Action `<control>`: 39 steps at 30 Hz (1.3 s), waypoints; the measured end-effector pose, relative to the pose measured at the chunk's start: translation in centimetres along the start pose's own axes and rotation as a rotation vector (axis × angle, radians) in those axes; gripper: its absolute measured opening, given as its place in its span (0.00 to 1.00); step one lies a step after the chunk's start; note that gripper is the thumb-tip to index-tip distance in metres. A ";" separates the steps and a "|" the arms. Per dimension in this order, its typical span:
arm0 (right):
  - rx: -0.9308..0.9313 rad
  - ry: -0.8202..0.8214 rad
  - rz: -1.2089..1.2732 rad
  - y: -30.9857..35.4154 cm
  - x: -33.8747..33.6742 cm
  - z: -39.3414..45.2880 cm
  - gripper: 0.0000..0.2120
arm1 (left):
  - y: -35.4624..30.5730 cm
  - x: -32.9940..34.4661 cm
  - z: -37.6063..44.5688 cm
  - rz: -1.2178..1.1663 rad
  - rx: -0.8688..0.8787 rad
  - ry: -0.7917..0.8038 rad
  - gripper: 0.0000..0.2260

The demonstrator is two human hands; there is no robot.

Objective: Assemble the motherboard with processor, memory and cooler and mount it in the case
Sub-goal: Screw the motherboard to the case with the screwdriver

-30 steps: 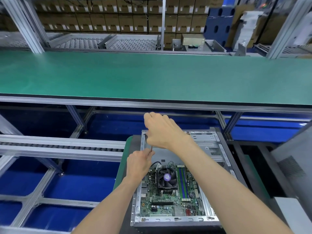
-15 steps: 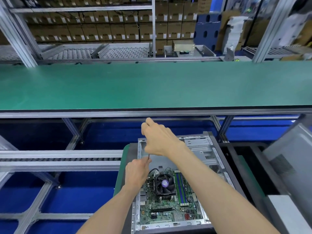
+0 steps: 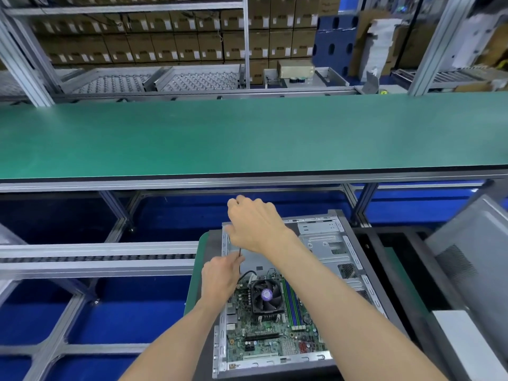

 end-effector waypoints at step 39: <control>-0.086 0.071 0.074 0.6 -0.2 1.1 0.13 | 1.0 0.9 0.4 -0.091 -0.043 -0.008 0.12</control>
Point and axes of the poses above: each hand's wrist, its own z-axis towards the middle knuckle, its own x-axis out of the palm, y = z × x, the point moved 1 cm from there along z, towards the middle knuckle, and after that the axes turned 4 degrees about -z, right-handed, at the moved point
